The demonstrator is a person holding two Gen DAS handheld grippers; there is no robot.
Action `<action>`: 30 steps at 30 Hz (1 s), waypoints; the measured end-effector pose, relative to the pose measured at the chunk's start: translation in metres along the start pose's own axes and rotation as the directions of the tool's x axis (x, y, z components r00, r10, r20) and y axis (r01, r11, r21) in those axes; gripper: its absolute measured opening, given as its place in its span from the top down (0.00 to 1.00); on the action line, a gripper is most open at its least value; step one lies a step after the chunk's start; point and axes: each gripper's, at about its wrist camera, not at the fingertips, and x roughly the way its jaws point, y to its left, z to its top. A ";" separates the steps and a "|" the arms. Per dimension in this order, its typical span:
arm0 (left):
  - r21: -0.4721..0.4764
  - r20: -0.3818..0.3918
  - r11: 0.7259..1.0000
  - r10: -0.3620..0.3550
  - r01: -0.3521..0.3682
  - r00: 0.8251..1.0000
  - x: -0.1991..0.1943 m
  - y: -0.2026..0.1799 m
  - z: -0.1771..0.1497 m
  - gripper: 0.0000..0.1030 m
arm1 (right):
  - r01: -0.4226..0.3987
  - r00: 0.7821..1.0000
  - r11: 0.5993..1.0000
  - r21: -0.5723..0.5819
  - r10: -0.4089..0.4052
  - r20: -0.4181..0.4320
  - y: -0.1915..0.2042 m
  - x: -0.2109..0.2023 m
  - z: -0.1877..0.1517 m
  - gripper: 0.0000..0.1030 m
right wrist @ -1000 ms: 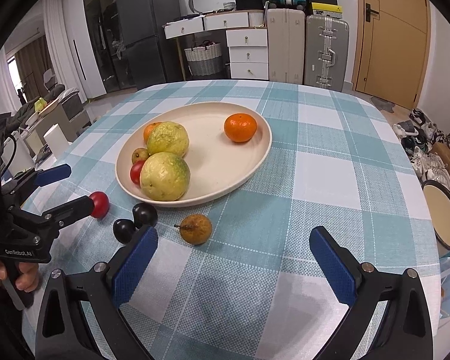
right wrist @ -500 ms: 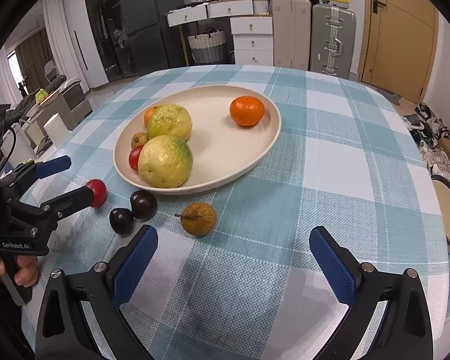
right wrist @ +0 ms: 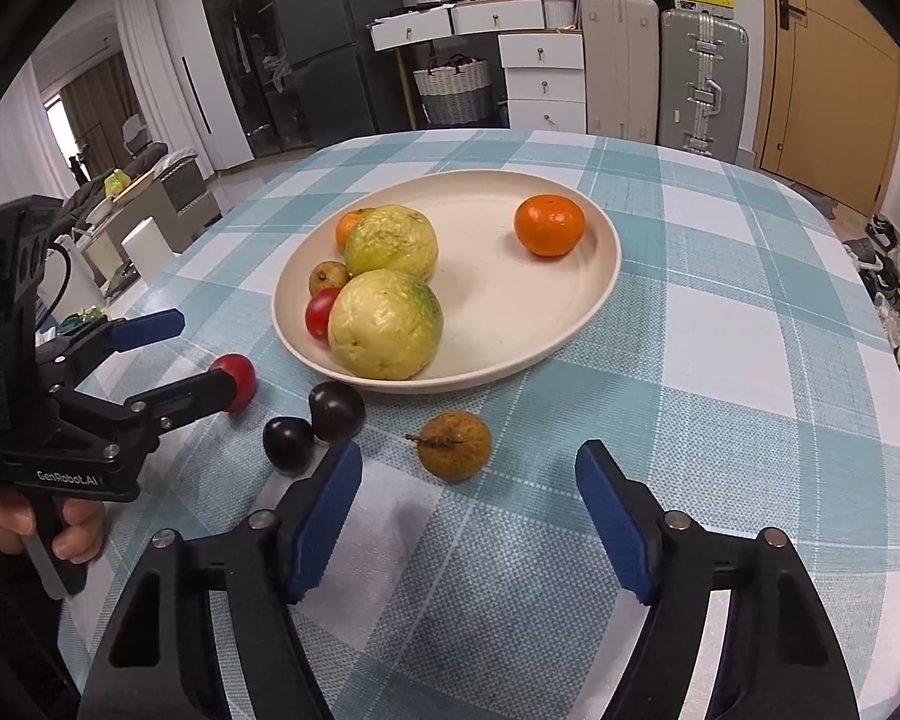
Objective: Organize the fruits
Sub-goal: 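Withdraw both open tools from the plate toward the remaining fruits, then close the right tool around the small brown pear and lift it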
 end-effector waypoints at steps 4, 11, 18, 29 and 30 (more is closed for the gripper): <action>-0.008 -0.005 1.000 -0.007 0.007 1.000 0.001 0.002 0.000 0.01 | -0.032 0.999 0.999 -0.008 0.032 0.001 0.003 0.001 0.001 0.30; -0.018 -0.008 1.000 -0.014 0.014 1.000 0.003 0.004 0.000 0.01 | -0.032 0.999 0.999 -0.025 0.032 -0.006 0.007 0.003 0.002 0.46; -0.022 -0.011 1.000 -0.015 0.014 1.000 0.003 0.005 0.000 0.01 | -0.030 1.000 0.999 -0.023 0.029 -0.006 0.007 0.005 0.002 0.60; -0.022 -0.018 1.000 -0.019 0.018 1.000 0.005 0.005 0.000 0.01 | -0.011 1.000 0.999 -0.036 0.011 -0.009 0.008 0.005 0.001 0.70; -0.022 -0.019 1.000 -0.018 0.018 1.000 0.005 0.004 -0.001 0.01 | -0.009 1.000 0.999 -0.037 0.009 -0.004 0.008 0.005 0.001 0.70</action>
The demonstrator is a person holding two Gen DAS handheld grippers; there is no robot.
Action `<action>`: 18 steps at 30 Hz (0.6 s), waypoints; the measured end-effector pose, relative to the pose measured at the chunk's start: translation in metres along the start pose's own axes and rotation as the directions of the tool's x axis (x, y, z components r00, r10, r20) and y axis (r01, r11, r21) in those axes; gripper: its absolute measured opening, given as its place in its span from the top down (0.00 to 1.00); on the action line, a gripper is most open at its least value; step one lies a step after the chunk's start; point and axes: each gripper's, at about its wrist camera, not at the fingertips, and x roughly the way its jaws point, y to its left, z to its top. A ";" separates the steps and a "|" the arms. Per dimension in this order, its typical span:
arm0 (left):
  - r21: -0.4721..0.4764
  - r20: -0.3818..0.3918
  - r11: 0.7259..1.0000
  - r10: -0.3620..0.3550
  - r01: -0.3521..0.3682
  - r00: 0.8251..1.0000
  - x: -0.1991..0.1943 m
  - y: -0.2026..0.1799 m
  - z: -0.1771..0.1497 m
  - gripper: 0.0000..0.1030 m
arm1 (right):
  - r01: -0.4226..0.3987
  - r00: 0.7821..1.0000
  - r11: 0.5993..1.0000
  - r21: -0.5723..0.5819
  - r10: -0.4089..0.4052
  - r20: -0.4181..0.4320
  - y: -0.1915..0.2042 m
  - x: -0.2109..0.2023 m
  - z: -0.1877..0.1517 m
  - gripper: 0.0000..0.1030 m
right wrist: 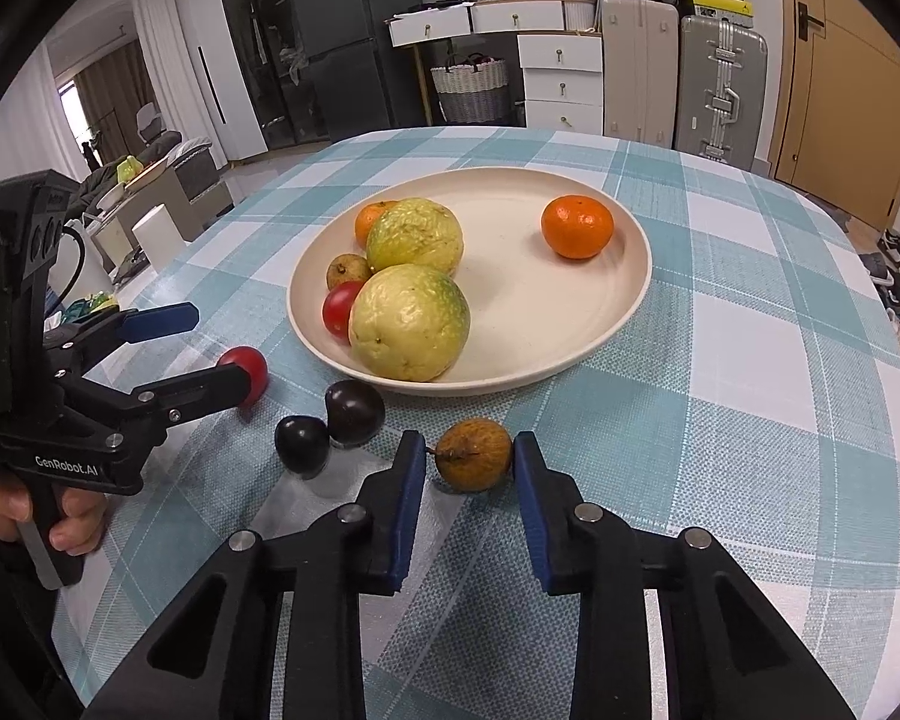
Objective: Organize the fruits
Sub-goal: 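Close the right tool around the small brown pear and lift it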
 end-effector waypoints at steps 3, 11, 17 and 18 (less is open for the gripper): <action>0.000 0.000 1.000 0.000 0.000 1.000 0.000 0.000 0.000 0.01 | 0.000 1.000 1.000 0.006 0.000 0.015 -0.001 -0.004 0.000 0.71; 0.010 -0.011 1.000 -0.012 0.012 1.000 0.002 -0.003 0.000 0.01 | -0.005 1.000 1.000 0.011 0.005 0.027 -0.003 -0.010 0.000 0.71; 0.034 -0.020 0.999 -0.038 0.039 0.999 0.000 -0.009 -0.003 0.07 | -0.004 1.000 1.000 0.008 0.004 0.028 -0.003 -0.013 -0.002 0.71; 0.038 -0.027 0.998 -0.041 0.042 0.999 0.001 -0.010 -0.003 0.13 | -0.003 1.000 1.000 0.008 0.003 0.029 -0.004 -0.013 -0.002 0.71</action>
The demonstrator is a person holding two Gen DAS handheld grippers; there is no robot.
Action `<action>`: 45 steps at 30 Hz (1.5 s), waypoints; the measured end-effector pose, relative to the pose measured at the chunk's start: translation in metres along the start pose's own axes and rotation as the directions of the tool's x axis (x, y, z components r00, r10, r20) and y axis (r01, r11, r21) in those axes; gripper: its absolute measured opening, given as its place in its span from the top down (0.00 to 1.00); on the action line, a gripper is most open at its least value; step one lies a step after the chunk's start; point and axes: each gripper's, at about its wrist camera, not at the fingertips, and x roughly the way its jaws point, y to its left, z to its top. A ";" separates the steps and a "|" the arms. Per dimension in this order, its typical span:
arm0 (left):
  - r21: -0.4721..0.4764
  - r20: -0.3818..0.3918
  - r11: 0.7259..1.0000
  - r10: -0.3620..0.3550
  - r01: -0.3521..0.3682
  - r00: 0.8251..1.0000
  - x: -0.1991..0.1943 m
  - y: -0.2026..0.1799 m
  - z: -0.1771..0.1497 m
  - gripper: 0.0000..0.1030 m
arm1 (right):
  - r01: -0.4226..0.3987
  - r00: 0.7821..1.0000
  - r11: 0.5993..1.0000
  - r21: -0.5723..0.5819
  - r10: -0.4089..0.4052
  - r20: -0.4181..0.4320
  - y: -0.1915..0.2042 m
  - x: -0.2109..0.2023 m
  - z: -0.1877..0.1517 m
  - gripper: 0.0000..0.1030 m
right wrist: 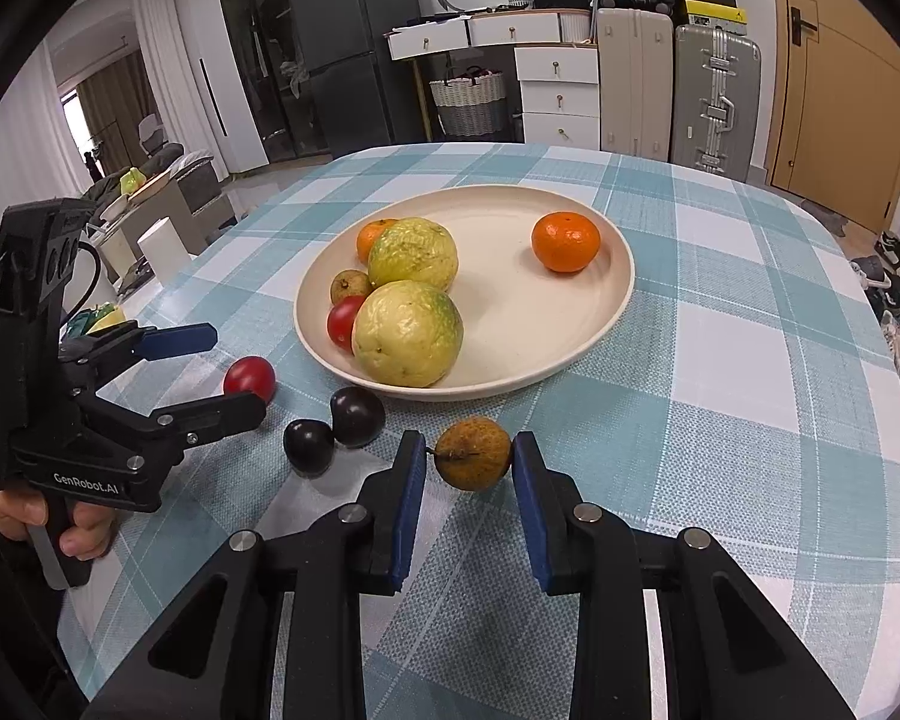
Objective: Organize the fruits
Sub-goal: 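Close the right tool around the small brown pear and lift it, then grasp the red tomato with the left tool while the right tool holds the pear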
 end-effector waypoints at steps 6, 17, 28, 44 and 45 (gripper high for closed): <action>-0.011 -0.028 0.999 -0.034 0.034 0.999 0.003 0.001 -0.002 0.40 | 0.001 1.000 1.000 0.001 -0.001 0.002 0.000 -0.002 0.000 0.71; -0.003 -0.024 0.997 -0.076 0.076 0.997 0.002 -0.002 -0.005 0.73 | -0.002 1.000 1.000 -0.001 0.002 0.003 0.001 -0.003 0.001 0.71; -0.022 0.007 0.995 -0.096 0.096 0.995 -0.003 0.002 -0.002 0.75 | -0.001 1.000 1.000 0.009 0.001 0.012 -0.002 -0.005 0.002 0.71; -0.023 0.073 0.994 -0.104 0.106 0.992 -0.014 -0.002 0.017 0.75 | 0.005 0.998 1.000 0.030 -0.007 0.067 -0.009 -0.015 0.007 0.71; -0.022 0.076 0.994 -0.104 0.106 0.992 -0.014 -0.003 0.018 0.75 | 0.006 0.997 0.999 0.032 -0.008 0.073 -0.009 -0.015 0.008 0.71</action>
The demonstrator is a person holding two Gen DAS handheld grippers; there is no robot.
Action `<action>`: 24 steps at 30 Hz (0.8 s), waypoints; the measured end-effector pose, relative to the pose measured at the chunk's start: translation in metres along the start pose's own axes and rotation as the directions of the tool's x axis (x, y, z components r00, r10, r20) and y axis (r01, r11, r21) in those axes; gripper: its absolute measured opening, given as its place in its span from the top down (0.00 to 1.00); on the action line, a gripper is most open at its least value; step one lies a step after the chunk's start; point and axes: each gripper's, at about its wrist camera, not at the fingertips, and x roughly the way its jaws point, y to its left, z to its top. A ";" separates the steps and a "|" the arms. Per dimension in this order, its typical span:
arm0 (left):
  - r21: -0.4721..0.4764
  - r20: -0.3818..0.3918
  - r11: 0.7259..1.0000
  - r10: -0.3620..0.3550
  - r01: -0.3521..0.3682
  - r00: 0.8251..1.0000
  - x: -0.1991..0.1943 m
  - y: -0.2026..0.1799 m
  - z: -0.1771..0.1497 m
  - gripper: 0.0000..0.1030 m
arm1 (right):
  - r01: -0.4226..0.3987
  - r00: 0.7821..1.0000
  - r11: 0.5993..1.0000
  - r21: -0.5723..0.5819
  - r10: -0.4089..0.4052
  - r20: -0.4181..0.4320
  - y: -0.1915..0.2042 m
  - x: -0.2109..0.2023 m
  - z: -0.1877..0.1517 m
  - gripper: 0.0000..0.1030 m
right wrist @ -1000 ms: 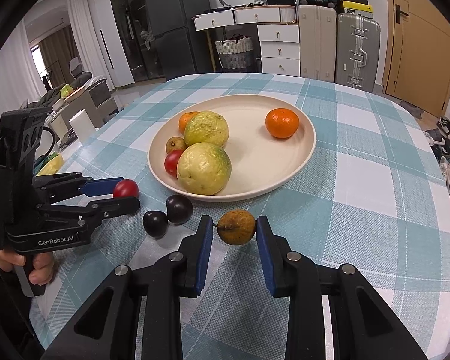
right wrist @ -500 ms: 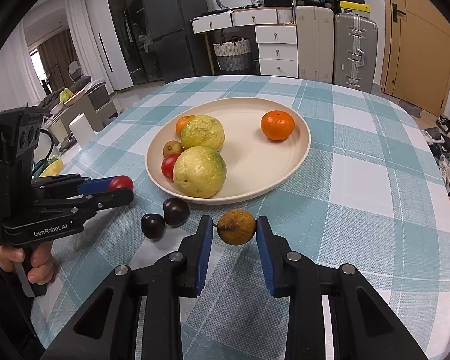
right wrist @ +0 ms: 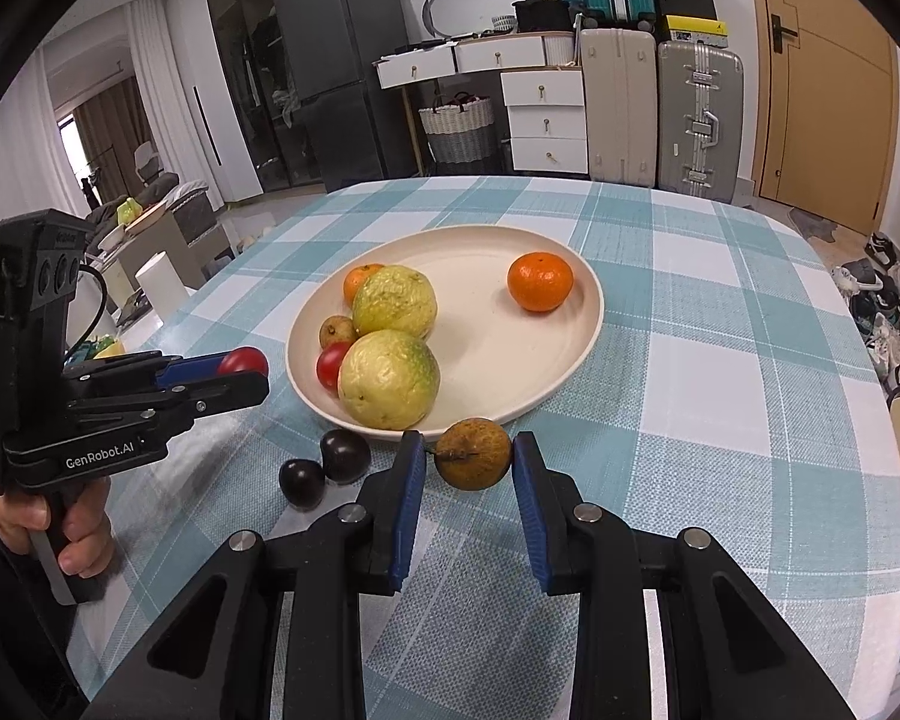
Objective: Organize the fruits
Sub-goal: 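Grasp the red tomato with the left tool while the right tool holds the pear, then carry the pear and tomato over the plate and open the right tool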
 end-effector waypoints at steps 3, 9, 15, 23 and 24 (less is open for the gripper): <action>0.000 0.010 1.000 0.004 -0.004 1.000 0.001 0.000 0.004 0.75 | 0.004 1.000 1.000 0.004 -0.004 0.013 -0.002 -0.001 0.002 0.71; 0.003 0.017 1.000 0.011 -0.011 1.000 0.007 0.000 0.013 0.75 | 0.010 1.000 1.000 0.011 -0.010 0.024 -0.004 0.000 0.006 0.71; 0.005 0.023 1.000 0.009 -0.009 1.000 0.008 -0.002 0.018 0.75 | 0.012 0.999 1.000 0.015 -0.013 0.035 -0.005 0.000 0.009 0.71; 0.015 0.029 1.000 0.006 -0.007 1.000 0.014 -0.005 0.026 0.75 | 0.016 0.999 0.999 0.031 -0.017 0.044 -0.010 0.006 0.015 0.71; 0.015 0.028 1.000 0.008 -0.009 1.000 0.015 -0.005 0.027 0.75 | 0.014 0.999 0.999 0.034 -0.016 0.043 -0.010 0.006 0.015 0.71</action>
